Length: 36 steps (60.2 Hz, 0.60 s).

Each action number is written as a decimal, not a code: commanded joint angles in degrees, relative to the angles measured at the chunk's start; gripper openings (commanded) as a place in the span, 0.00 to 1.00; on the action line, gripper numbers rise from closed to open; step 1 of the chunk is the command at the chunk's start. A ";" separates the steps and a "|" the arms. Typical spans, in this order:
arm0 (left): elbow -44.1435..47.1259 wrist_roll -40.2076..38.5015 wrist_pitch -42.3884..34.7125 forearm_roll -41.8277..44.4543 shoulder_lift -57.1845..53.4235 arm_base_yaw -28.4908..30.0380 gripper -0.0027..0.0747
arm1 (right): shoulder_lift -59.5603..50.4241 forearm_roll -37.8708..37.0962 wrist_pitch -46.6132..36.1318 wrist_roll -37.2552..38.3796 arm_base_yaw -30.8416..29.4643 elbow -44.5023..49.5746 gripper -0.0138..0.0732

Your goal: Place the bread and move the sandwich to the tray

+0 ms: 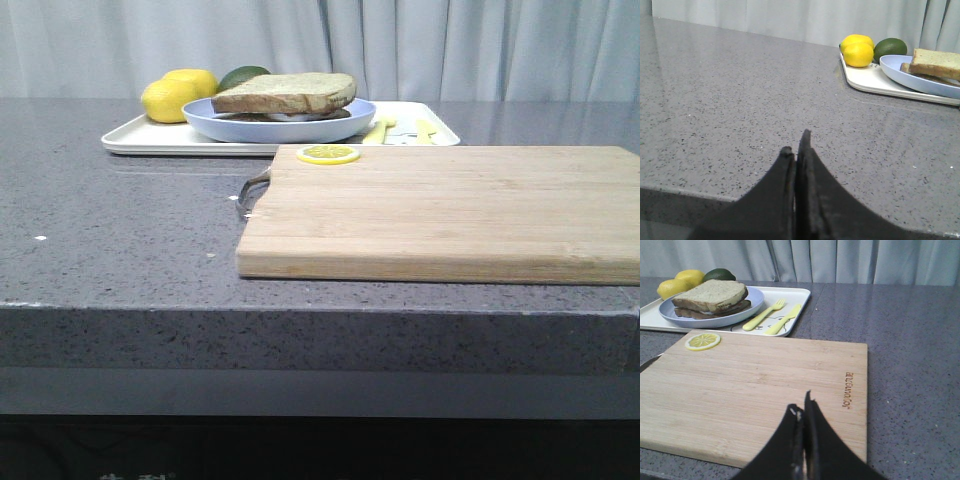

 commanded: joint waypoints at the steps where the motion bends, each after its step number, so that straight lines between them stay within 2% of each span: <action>1: 0.66 -0.54 -4.44 -0.43 -1.27 0.13 0.01 | 0.49 0.43 -4.31 -0.08 0.05 -1.46 0.07; 31: 0.66 -0.54 -4.44 -0.43 -1.27 0.13 0.01 | 0.49 0.43 -4.39 -0.08 0.05 -1.38 0.07; 36: 0.66 -0.54 -4.44 -0.43 -1.27 0.13 0.01 | 0.23 -2.58 -6.34 -0.08 0.05 0.08 0.07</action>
